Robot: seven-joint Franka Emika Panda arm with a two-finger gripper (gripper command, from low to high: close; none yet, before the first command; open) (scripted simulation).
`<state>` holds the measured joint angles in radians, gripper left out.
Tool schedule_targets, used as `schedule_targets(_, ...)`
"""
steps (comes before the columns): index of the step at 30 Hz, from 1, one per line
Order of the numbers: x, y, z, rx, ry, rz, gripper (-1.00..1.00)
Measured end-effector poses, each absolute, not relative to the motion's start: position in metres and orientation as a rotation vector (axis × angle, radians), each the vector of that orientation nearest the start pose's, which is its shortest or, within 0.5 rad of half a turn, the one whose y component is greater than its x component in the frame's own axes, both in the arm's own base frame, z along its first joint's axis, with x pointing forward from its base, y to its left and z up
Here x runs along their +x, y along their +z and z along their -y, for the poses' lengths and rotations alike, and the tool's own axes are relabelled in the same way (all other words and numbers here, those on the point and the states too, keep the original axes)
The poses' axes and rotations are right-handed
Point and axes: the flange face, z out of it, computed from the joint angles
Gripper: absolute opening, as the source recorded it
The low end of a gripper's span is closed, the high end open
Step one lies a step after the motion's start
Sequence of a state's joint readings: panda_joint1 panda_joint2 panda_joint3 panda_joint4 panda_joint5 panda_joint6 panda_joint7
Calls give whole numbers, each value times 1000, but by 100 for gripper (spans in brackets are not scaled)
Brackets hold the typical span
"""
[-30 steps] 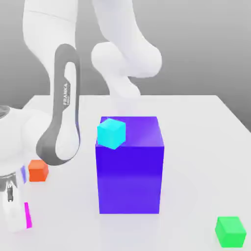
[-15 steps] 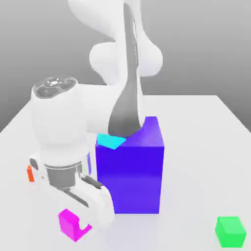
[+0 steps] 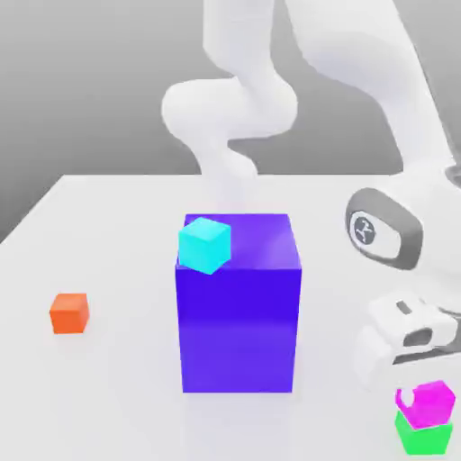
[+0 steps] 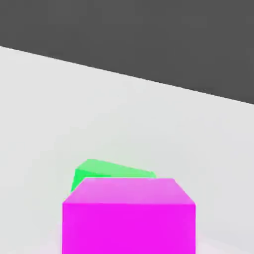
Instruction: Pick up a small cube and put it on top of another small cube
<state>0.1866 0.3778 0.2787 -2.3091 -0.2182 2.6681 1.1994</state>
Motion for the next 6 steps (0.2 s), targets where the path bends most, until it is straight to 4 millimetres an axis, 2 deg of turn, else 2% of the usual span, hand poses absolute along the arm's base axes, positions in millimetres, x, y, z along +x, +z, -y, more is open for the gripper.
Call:
schedule_targets(2, 463, 187, -245, -3015, -2, -864, 100)
schedule_targets(3, 460, 181, -250, -3024, -1, -844, 100)
schedule_targets(4, 460, 185, -252, -3027, -1, -835, 100)
schedule_targets(6, 460, 208, -254, -3029, -3, -830, 100)
